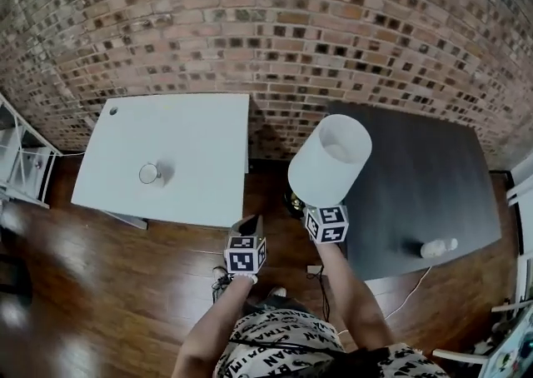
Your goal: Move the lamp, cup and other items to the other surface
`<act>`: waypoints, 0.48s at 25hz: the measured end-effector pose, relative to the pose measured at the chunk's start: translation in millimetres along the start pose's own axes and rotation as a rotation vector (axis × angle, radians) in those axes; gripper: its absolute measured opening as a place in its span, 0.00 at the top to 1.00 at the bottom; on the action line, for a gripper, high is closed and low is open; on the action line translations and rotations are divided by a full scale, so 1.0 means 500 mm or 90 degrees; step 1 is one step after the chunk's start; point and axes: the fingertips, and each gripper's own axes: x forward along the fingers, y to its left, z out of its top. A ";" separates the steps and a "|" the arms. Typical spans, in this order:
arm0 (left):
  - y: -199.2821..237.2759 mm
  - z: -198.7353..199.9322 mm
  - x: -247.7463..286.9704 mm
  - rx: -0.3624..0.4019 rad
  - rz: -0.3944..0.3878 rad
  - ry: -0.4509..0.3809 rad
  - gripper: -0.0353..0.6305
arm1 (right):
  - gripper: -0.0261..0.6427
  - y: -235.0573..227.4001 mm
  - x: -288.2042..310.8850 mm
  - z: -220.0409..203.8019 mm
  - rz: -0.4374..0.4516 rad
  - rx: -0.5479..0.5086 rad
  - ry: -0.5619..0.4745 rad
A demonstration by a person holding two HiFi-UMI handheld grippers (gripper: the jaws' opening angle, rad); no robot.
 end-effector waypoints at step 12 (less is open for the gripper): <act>0.383 0.005 -0.143 -0.069 0.146 -0.027 0.95 | 0.87 0.394 0.282 0.047 0.176 -0.030 -0.005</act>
